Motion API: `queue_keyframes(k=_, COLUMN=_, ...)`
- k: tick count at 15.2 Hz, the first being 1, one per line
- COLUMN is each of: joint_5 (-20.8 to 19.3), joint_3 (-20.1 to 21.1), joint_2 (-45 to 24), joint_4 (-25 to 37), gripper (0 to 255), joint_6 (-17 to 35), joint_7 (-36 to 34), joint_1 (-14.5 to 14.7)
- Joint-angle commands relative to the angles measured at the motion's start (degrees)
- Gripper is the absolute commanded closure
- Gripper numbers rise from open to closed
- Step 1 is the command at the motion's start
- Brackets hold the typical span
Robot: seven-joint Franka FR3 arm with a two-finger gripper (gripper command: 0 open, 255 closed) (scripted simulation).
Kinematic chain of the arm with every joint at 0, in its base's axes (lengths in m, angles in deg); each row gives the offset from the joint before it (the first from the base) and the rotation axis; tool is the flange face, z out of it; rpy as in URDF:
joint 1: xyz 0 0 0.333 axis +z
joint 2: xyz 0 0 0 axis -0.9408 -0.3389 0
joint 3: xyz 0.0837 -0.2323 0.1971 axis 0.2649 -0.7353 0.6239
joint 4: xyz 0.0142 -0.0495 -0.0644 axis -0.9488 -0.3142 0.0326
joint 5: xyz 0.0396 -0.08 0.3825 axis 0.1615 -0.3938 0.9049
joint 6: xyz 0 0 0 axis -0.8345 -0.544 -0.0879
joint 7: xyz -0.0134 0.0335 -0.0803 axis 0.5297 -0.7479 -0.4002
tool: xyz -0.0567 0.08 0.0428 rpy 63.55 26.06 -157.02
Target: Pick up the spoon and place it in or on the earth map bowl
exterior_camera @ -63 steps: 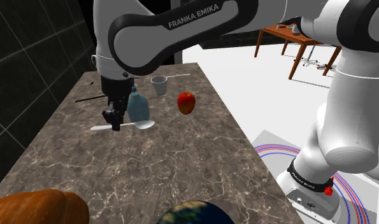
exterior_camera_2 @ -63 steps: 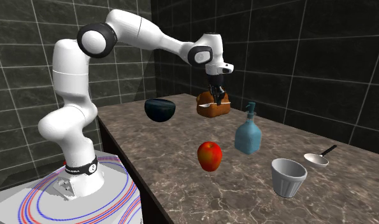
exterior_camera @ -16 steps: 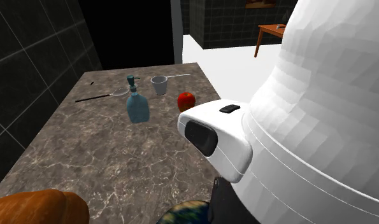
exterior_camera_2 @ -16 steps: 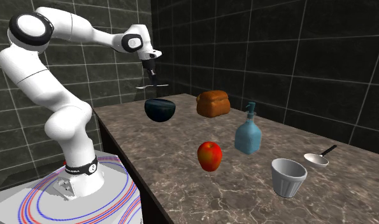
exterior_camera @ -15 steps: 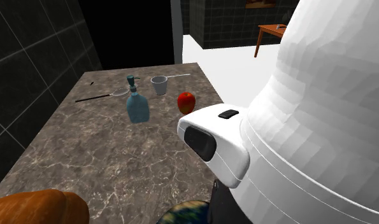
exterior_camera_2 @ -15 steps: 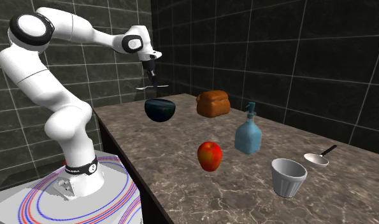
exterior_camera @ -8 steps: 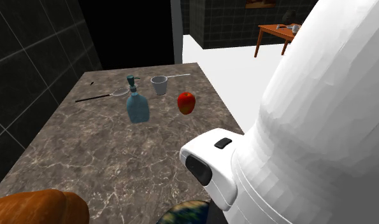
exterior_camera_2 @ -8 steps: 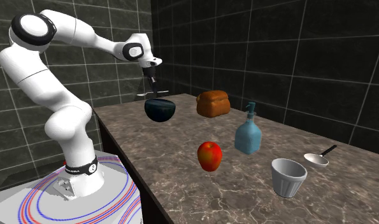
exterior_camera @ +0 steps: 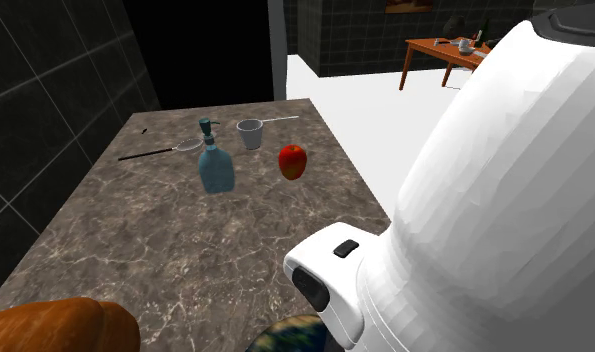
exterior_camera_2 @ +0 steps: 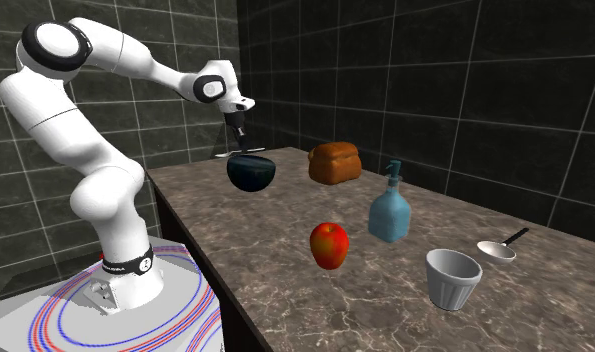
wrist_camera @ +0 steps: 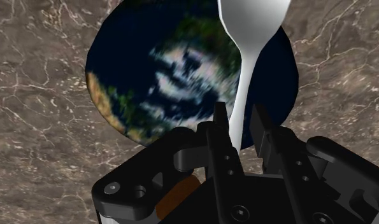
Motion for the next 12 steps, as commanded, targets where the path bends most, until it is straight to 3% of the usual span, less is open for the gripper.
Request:
queue_keyframes(k=1, joint_5=0.0, joint_3=0.0, joint_2=0.0, joint_4=0.0, gripper=255, joint_6=0.1, joint_7=0.0, joint_1=0.0)
queue_keyframes(k=3, joint_5=0.0, joint_3=0.0, joint_2=0.0, joint_4=0.0, gripper=255, joint_6=0.1, joint_7=0.0, joint_1=0.0)
queue_keyframes(k=4, joint_5=0.0, joint_3=0.0, joint_2=0.0, joint_4=0.0, gripper=0, joint_6=0.1, joint_7=0.0, joint_1=0.0)
queue_keyframes(k=9, joint_5=0.0, joint_3=0.0, joint_2=0.0, joint_4=0.0, gripper=0, joint_6=0.1, joint_7=0.0, joint_1=0.0)
queue_keyframes(k=12, joint_5=0.2, joint_3=-2.9, joint_2=3.3, joint_4=2.9, gripper=0, joint_6=-6.3, joint_7=0.5, joint_1=0.9)
